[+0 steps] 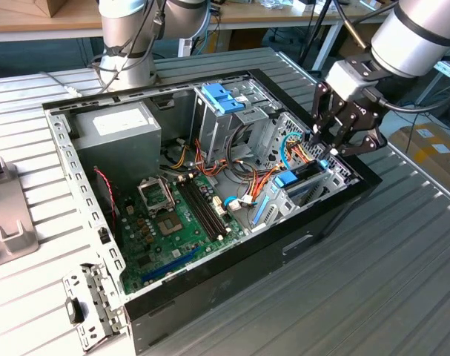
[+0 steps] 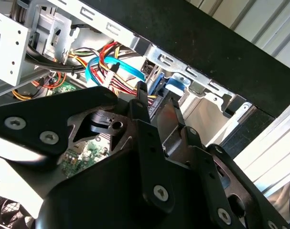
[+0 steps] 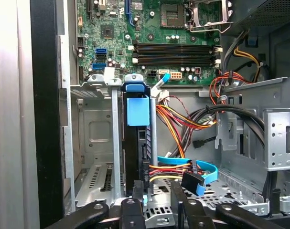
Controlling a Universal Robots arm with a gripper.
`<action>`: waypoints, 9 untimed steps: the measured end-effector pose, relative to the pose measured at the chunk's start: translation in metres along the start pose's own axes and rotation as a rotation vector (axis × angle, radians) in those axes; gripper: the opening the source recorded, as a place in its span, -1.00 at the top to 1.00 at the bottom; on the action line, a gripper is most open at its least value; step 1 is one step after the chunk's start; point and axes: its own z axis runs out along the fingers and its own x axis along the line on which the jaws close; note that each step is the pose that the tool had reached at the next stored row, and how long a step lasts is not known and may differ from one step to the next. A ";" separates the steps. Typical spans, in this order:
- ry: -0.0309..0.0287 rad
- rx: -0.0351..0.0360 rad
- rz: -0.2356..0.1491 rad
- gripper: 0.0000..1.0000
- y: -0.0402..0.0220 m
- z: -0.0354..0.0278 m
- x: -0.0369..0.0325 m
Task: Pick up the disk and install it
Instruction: 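Insert the second disk wire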
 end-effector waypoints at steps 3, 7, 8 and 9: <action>-0.0004 -0.0005 0.000 0.28 -0.0035 0.0001 -0.0010; -0.0003 -0.0031 0.000 0.28 -0.0136 0.0002 -0.0014; -0.0004 -0.0030 0.000 0.28 -0.0140 0.0003 -0.0019; -0.0004 -0.0030 0.000 0.28 -0.0139 0.0005 -0.0033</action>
